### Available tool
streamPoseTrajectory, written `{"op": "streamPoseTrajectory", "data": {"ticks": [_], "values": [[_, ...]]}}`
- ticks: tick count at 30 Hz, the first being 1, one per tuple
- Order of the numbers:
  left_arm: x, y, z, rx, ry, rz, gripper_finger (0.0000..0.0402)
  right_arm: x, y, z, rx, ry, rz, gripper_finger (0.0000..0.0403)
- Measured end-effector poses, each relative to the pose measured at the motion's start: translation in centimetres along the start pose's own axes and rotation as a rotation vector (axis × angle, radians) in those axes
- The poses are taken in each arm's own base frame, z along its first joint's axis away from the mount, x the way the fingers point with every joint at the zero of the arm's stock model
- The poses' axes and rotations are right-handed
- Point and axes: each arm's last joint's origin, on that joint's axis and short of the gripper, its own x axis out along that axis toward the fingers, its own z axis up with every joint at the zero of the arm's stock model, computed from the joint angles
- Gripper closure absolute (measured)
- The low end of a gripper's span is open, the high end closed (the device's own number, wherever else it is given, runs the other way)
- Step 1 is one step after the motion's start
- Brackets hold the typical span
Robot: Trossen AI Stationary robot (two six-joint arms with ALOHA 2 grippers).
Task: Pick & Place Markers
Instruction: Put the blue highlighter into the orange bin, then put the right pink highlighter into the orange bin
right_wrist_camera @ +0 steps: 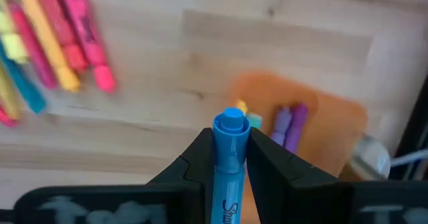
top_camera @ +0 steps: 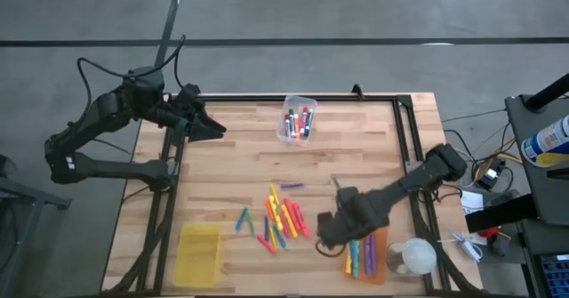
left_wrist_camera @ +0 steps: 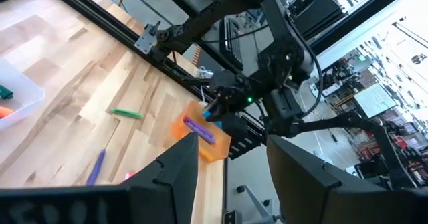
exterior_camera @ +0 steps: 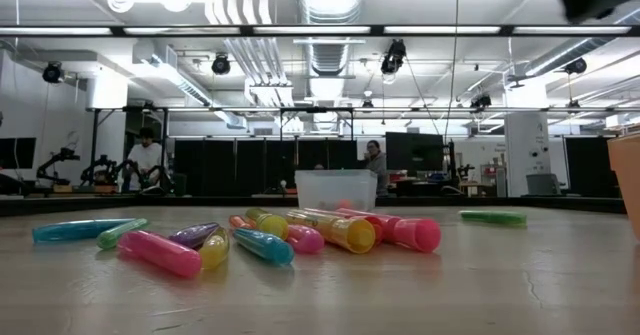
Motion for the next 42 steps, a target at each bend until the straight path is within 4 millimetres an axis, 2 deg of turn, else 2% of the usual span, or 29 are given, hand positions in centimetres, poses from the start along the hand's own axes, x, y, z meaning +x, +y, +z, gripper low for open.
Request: {"op": "streamPoseTrajectory", "data": {"ticks": [6, 11, 18, 22, 27, 33, 42], "values": [[0.2, 0.1, 0.1, -0.004, 0.005, 0.003, 0.0230, 1.8, -1.9, -2.8, 0.072, 0.000, -0.077, 0.0338], [0.3, 0.2, 0.1, -0.007, 0.009, 0.006, 0.0230, 4.2, -2.7, -4.0, 0.084, 0.002, -0.105, 0.0338], [0.3, 0.2, 0.1, -0.007, 0.008, 0.006, 0.0230, 8.1, -3.2, -4.1, 0.075, 0.072, -0.141, 0.0337], [0.3, 0.2, 0.1, -0.008, 0.008, 0.006, 0.0230, 9.2, -3.6, -3.9, 0.109, 0.065, -0.171, 0.0331], [0.3, 0.2, 0.1, -0.008, 0.008, 0.006, 0.0230, 10.1, -3.4, -3.8, 0.083, 0.120, -0.165, 0.0304], [0.3, 0.2, 0.1, -0.008, 0.009, 0.006, 0.0230, 10.0, -3.3, -3.8, 0.082, 0.127, -0.155, 0.0275], [0.3, 0.2, 0.1, -0.008, 0.009, 0.006, 0.0230, 6.8, -2.4, -3.9, 0.063, 0.142, -0.113, 0.0258]]}}
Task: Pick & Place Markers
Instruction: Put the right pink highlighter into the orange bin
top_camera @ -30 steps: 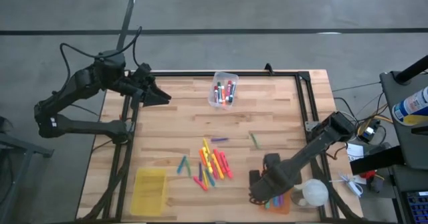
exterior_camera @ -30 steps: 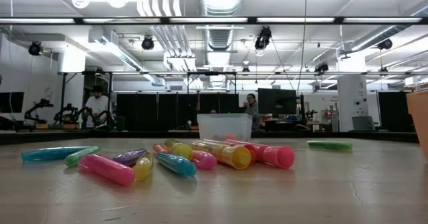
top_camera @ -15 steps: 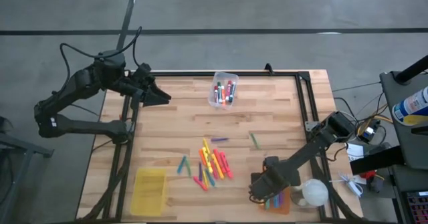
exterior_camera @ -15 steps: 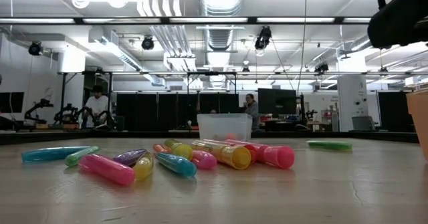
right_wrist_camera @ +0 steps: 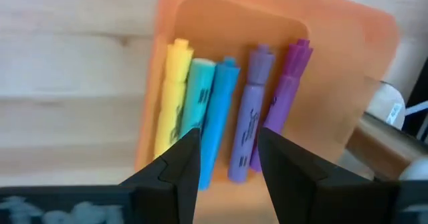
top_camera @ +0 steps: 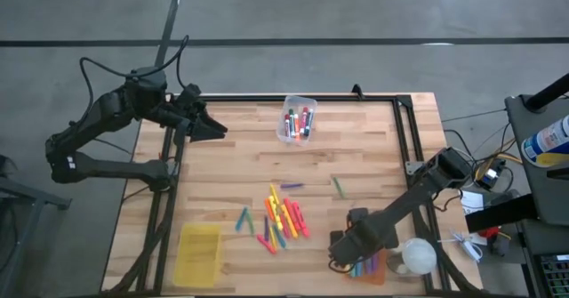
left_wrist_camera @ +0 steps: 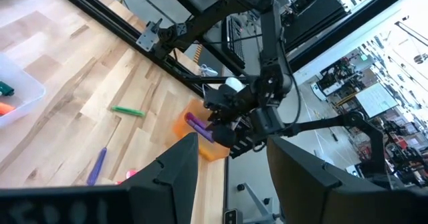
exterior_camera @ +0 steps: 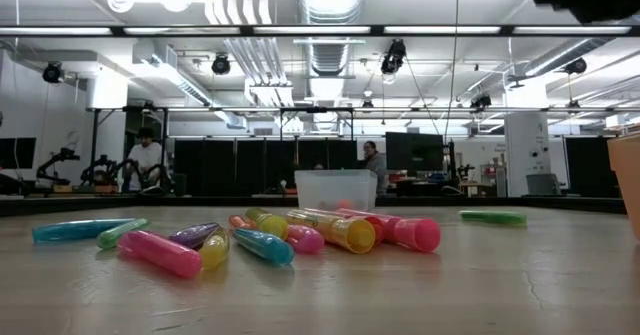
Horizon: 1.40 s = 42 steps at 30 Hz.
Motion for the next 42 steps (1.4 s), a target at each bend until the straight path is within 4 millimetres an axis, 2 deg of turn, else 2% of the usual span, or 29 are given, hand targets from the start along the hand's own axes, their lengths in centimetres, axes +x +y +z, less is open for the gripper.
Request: {"op": "streamPoseTrajectory", "data": {"ticks": [9, 13, 21, 26, 29, 35, 38, 42], "values": [[0.0, 0.0, 0.0, 0.000, 0.000, 0.001, 0.0230, -3.7, 1.3, 0.0, -0.043, 0.030, 0.096, 0.0271], [0.0, 0.0, 0.0, 0.000, 0.000, 0.001, 0.0230, -5.5, 2.0, 0.8, -0.069, 0.028, 0.140, 0.0277], [0.0, 0.0, 0.0, -0.001, 0.000, 0.001, 0.0230, -8.5, 4.7, 4.5, -0.135, -0.054, 0.288, 0.0292], [0.0, 0.0, 0.0, -0.003, 0.004, 0.003, 0.0230, -9.3, 7.2, 7.4, -0.205, -0.116, 0.440, 0.0300], [0.0, 0.1, 0.0, -0.004, 0.005, 0.004, 0.0230, -9.3, 8.7, 9.0, -0.226, -0.129, 0.521, 0.0305], [0.0, 0.1, -0.1, -0.009, 0.012, 0.008, 0.0230, -7.5, 12.1, 11.4, -0.297, -0.147, 0.556, 0.0318], [0.0, 0.1, -0.1, -0.010, 0.012, 0.008, 0.0230, -6.0, 13.5, 11.9, -0.344, -0.129, 0.548, 0.0324], [0.0, 0.1, -0.1, -0.012, 0.015, 0.010, 0.0230, -3.4, 14.6, 12.2, -0.345, -0.106, 0.455, 0.0320]]}}
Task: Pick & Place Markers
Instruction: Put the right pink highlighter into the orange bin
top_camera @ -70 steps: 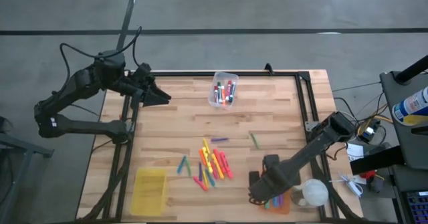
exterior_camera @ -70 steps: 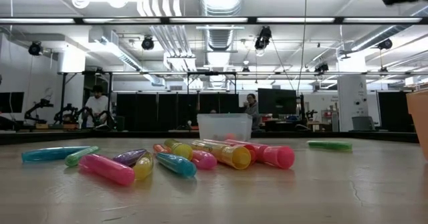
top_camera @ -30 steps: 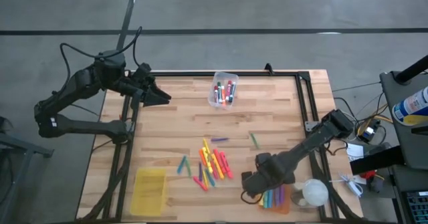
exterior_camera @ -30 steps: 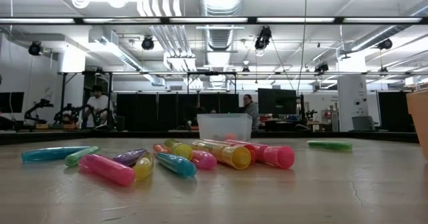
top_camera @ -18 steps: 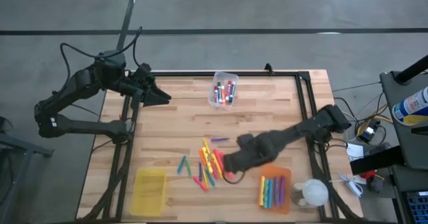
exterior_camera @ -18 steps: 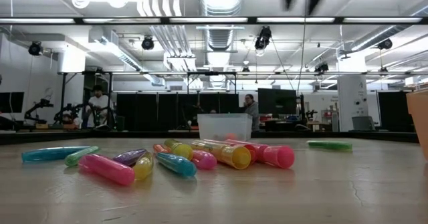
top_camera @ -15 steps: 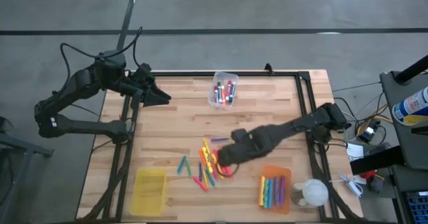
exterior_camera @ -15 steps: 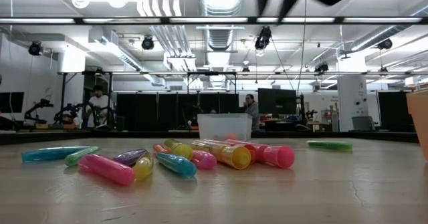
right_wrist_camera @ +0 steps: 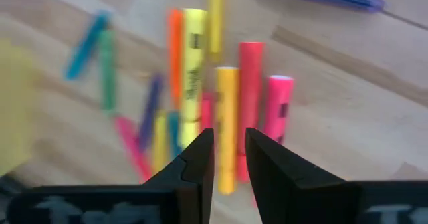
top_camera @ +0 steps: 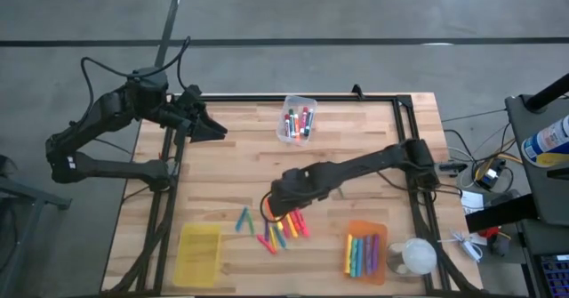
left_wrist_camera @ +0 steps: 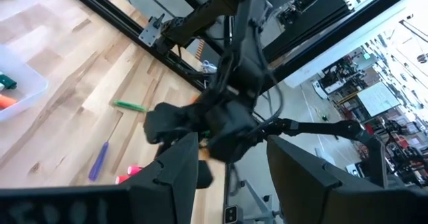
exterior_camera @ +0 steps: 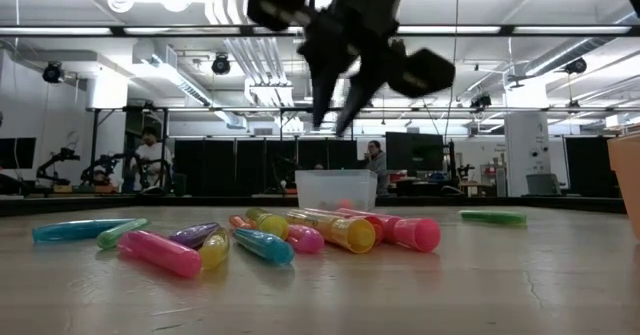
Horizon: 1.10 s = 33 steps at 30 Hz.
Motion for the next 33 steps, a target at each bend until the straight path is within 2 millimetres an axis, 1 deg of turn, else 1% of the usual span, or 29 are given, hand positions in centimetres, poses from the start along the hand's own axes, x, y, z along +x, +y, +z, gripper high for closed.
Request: {"op": "streamPoseTrajectory", "data": {"ticks": [4, 9, 13, 18, 22, 26, 30, 33], "values": [[0.0, 0.0, -0.1, -0.003, 0.004, 0.003, 0.0230, 2.0, -0.7, 0.1, -0.010, 0.020, -0.096, 0.0300], [0.0, 0.0, -0.1, -0.003, 0.005, 0.003, 0.0230, 4.0, -1.0, 0.7, -0.021, 0.041, -0.136, 0.0272], [0.0, 0.0, 0.0, -0.003, 0.004, 0.003, 0.0230, 5.3, -1.3, 1.1, -0.049, 0.056, -0.166, 0.0254], [0.0, 0.0, -0.1, -0.004, 0.005, 0.003, 0.0230, 6.1, -1.5, 1.2, -0.077, 0.065, -0.183, 0.0246], [0.0, 0.0, -0.1, -0.004, 0.005, 0.004, 0.0230, 7.5, -1.8, 1.2, -0.098, 0.089, -0.209, 0.0250], [0.0, 0.0, -0.1, -0.004, 0.005, 0.003, 0.0230, 8.2, -1.9, 1.2, -0.108, 0.127, -0.213, 0.0261], [0.0, 0.0, -0.1, -0.004, 0.006, 0.004, 0.0230, 8.0, -1.8, 1.2, -0.104, 0.132, -0.221, 0.0289], [0.0, 0.0, -0.1, -0.006, 0.008, 0.006, 0.0230, 7.3, -1.6, 1.2, -0.108, 0.132, -0.229, 0.0322]]}}
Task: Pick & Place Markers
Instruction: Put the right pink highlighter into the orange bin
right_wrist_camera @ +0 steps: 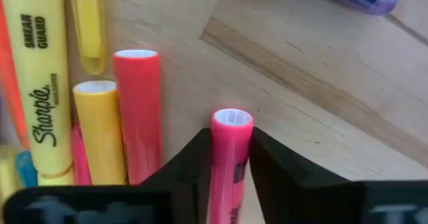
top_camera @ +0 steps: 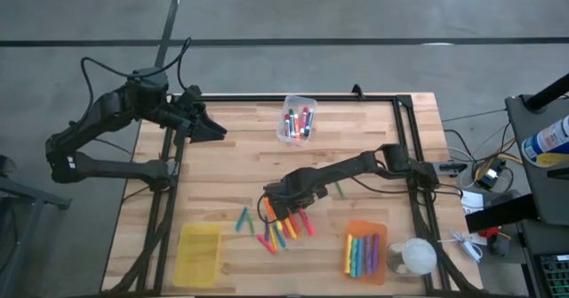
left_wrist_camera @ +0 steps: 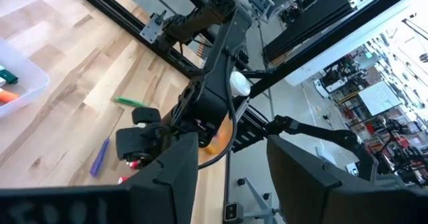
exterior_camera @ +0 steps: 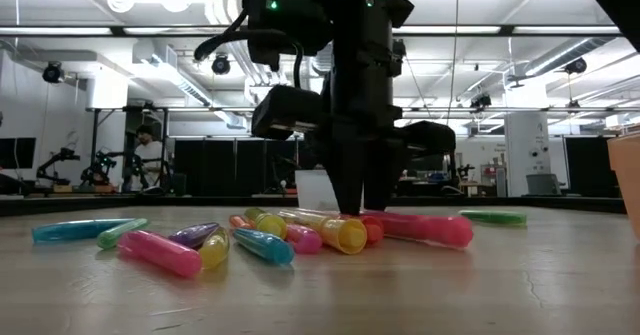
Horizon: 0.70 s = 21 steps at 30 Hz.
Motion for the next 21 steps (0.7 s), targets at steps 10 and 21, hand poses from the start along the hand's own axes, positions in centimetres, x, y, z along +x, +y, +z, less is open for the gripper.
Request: {"op": "streamPoseTrajectory", "data": {"ticks": [10, 21], "values": [[0.0, 0.0, 0.0, 0.010, 0.001, 0.000, 0.0230, -7.3, -0.2, -0.7, 0.029, -0.029, 0.047, 0.0343], [0.1, 0.0, 0.0, 0.011, 0.001, 0.001, 0.0230, -16.6, -0.9, -3.5, 0.090, -0.130, -0.002, 0.0337]]}}
